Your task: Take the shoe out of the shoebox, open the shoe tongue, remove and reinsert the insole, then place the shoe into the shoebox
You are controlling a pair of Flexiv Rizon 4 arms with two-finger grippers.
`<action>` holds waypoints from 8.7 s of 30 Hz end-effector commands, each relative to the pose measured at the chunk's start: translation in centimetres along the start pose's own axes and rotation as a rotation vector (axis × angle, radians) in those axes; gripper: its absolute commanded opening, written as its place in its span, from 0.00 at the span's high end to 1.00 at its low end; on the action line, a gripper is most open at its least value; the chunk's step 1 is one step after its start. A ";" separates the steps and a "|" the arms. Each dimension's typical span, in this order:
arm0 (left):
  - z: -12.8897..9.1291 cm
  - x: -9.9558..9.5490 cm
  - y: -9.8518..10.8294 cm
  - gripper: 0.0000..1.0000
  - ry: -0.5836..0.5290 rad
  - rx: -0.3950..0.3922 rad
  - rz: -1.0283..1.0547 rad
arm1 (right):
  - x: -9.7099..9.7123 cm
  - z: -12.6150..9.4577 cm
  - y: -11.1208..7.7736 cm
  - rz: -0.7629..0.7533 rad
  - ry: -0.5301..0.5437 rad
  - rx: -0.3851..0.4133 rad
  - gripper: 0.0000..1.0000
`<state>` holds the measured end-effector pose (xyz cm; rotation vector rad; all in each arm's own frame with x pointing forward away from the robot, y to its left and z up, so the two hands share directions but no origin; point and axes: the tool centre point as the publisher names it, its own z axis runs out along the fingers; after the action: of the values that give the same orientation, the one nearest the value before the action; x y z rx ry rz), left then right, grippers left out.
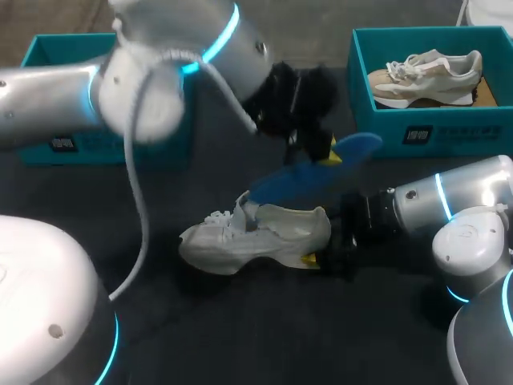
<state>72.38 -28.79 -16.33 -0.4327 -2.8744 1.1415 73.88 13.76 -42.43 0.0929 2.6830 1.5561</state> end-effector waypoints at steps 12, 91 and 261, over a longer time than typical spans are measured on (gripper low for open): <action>-5.2 1.5 -4.4 1.00 0.156 0.191 0.040 | 0.2 0.1 -0.1 0.000 -0.001 0.006 1.00; -17.3 7.9 -13.2 1.00 0.111 0.722 -0.494 | 0.2 0.1 -0.1 0.000 -0.001 0.006 1.00; -21.1 12.4 -11.3 1.00 0.222 0.916 -0.750 | 2.2 -6.2 12.6 0.083 -0.057 0.865 0.00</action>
<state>60.09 -19.09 5.86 0.4707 -1.7300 1.8105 71.92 15.03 -28.35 0.2631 3.1020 0.2814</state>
